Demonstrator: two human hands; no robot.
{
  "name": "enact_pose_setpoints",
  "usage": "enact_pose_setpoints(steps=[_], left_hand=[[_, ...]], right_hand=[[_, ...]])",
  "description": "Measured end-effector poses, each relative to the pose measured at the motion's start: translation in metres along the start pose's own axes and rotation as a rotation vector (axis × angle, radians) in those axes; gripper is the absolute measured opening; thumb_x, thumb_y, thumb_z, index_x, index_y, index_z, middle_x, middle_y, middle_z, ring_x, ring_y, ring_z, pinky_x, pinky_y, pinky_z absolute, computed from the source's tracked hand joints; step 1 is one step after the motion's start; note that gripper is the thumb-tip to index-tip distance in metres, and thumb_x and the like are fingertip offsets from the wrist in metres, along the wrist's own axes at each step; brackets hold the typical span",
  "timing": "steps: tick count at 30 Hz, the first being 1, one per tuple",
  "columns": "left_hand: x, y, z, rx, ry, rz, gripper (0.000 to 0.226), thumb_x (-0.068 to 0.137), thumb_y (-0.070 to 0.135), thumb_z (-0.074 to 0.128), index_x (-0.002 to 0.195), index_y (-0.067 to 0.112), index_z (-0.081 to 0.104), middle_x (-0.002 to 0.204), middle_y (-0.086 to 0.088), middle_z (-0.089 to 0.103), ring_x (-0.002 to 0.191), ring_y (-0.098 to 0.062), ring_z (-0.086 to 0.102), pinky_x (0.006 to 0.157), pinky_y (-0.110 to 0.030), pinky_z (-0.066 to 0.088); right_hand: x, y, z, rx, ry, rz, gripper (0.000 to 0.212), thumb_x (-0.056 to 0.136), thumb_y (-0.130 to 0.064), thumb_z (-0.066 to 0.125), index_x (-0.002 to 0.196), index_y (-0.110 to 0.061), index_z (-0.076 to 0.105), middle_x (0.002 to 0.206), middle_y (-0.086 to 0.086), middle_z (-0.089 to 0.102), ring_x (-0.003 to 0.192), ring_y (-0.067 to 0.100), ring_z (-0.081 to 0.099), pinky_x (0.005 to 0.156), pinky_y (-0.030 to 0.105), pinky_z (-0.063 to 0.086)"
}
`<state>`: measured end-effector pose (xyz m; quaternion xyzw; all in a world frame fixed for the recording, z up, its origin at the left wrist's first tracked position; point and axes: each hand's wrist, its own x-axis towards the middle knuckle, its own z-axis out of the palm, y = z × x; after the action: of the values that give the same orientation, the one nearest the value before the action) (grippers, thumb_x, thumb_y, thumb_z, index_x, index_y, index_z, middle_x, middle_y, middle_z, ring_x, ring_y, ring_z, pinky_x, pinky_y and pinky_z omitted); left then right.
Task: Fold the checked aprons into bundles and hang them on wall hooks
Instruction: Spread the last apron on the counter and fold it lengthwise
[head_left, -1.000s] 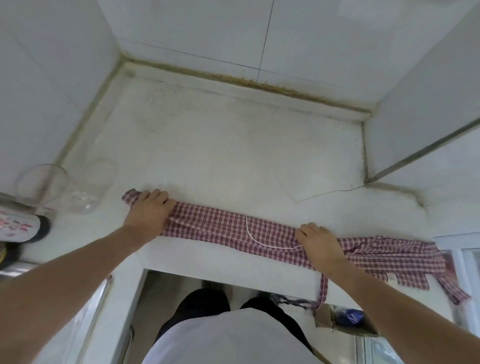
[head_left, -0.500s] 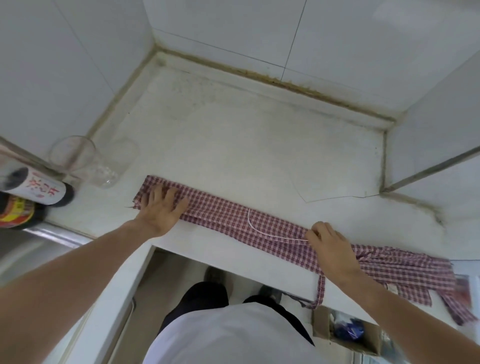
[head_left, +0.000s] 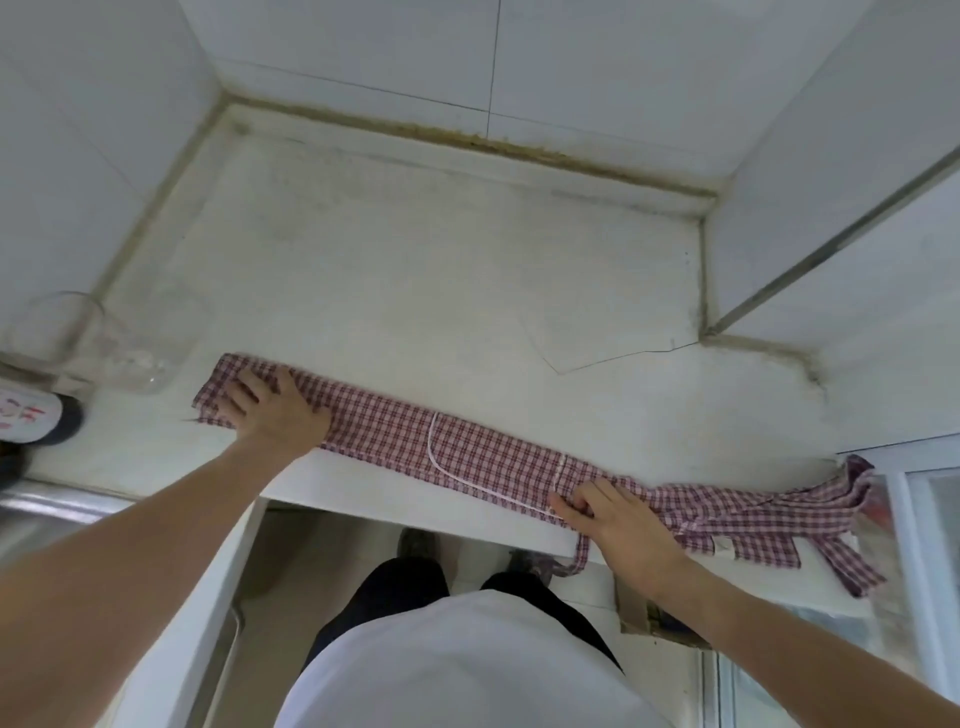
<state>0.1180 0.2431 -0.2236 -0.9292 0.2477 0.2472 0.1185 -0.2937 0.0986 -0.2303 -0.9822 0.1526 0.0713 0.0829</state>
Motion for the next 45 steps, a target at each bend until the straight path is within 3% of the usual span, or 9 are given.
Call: enact_pose_setpoints(steps=[5, 7, 10, 13, 16, 25, 33, 38, 45], left_hand=[[-0.064, 0.081, 0.022, -0.201, 0.289, 0.518, 0.063, 0.092, 0.033, 0.046, 0.148, 0.008, 0.031, 0.155, -0.023, 0.024, 0.147, -0.041, 0.016, 0.122, -0.055, 0.009], [-0.094, 0.124, 0.036, -0.410, 0.243, 0.737, 0.061, 0.093, 0.041, 0.035, 0.143, 0.007, 0.042, 0.151, -0.020, 0.034, 0.143, -0.038, 0.027, 0.119, -0.055, 0.022], [-0.129, 0.183, 0.054, -0.507, 0.051, 0.907, 0.059, 0.101, 0.045, 0.022, 0.154, 0.021, 0.028, 0.163, -0.008, 0.018, 0.152, -0.026, 0.006, 0.124, -0.046, 0.001], [-0.136, 0.206, 0.079, -0.332, -0.103, 0.797, 0.059, 0.104, 0.050, 0.010, 0.157, 0.028, -0.008, 0.164, -0.005, -0.017, 0.149, -0.019, -0.024, 0.118, -0.038, -0.020], [-0.124, 0.196, 0.089, -0.185, -0.089, 0.758, 0.060, 0.097, 0.054, -0.006, 0.148, 0.031, -0.026, 0.160, -0.006, -0.030, 0.144, -0.018, -0.033, 0.118, -0.037, -0.022], [-0.096, 0.190, 0.085, -0.063, 0.039, 0.754, 0.074, 0.084, 0.062, -0.015, 0.149, 0.030, -0.027, 0.159, -0.008, -0.031, 0.145, -0.022, -0.033, 0.119, -0.037, -0.021], [-0.090, 0.195, 0.083, -0.060, 0.078, 0.669, 0.065, 0.104, 0.051, 0.016, 0.151, 0.032, -0.023, 0.160, -0.007, -0.028, 0.146, -0.020, -0.030, 0.118, -0.036, -0.020], [-0.082, 0.194, 0.079, -0.098, 0.090, 0.609, 0.065, 0.102, 0.054, 0.017, 0.153, 0.036, -0.018, 0.162, -0.005, -0.025, 0.147, -0.018, -0.027, 0.120, -0.037, -0.018], [-0.098, 0.221, 0.075, -0.101, 0.169, 0.442, 0.060, 0.105, 0.046, 0.024, 0.159, 0.023, 0.010, 0.165, -0.016, -0.007, 0.151, -0.032, -0.013, 0.122, -0.049, -0.011]], right_hand=[[0.001, 0.008, 0.008, 0.011, 0.008, 0.023, 0.098, 0.049, 0.013, 0.081, 0.137, -0.023, 0.059, 0.098, 0.001, 0.055, 0.092, 0.019, 0.045, 0.072, 0.031, 0.050], [0.010, 0.006, 0.008, -0.016, 0.002, 0.040, 0.096, 0.048, 0.007, 0.082, 0.135, -0.026, 0.061, 0.111, 0.005, 0.059, 0.102, 0.023, 0.050, 0.080, 0.038, 0.054], [0.025, -0.001, 0.000, -0.049, -0.074, 0.017, 0.069, 0.061, -0.004, 0.078, 0.126, -0.026, 0.067, 0.130, 0.011, 0.059, 0.116, 0.031, 0.056, 0.093, 0.047, 0.051], [0.025, -0.003, -0.001, 0.082, -0.054, 0.110, 0.059, 0.071, -0.002, 0.070, 0.128, -0.016, 0.065, 0.142, 0.013, 0.051, 0.129, 0.032, 0.047, 0.106, 0.049, 0.043], [0.010, 0.015, -0.002, 0.203, 0.063, 0.340, 0.053, 0.071, -0.014, 0.075, 0.123, -0.013, 0.061, 0.124, 0.006, 0.053, 0.113, 0.025, 0.051, 0.092, 0.043, 0.050], [-0.078, 0.116, -0.009, 0.084, 0.049, 0.793, 0.023, 0.073, -0.007, 0.077, 0.088, -0.016, 0.062, 0.094, 0.004, 0.057, 0.089, 0.028, 0.058, 0.080, 0.045, 0.044], [-0.107, 0.158, -0.029, 0.321, -0.159, 0.669, 0.017, 0.091, -0.033, 0.069, 0.093, -0.023, 0.056, 0.085, -0.009, 0.051, 0.080, 0.015, 0.051, 0.072, 0.030, 0.041], [-0.145, 0.187, -0.034, 0.278, -0.191, 0.732, 0.028, 0.086, -0.021, 0.073, 0.083, -0.033, 0.048, 0.084, -0.011, 0.051, 0.080, 0.014, 0.054, 0.071, 0.031, 0.044], [-0.163, 0.201, -0.014, 0.050, 0.379, 0.595, 0.041, 0.045, 0.017, 0.078, 0.067, -0.013, 0.062, 0.073, 0.001, 0.055, 0.088, 0.021, 0.042, 0.079, 0.039, 0.034]])
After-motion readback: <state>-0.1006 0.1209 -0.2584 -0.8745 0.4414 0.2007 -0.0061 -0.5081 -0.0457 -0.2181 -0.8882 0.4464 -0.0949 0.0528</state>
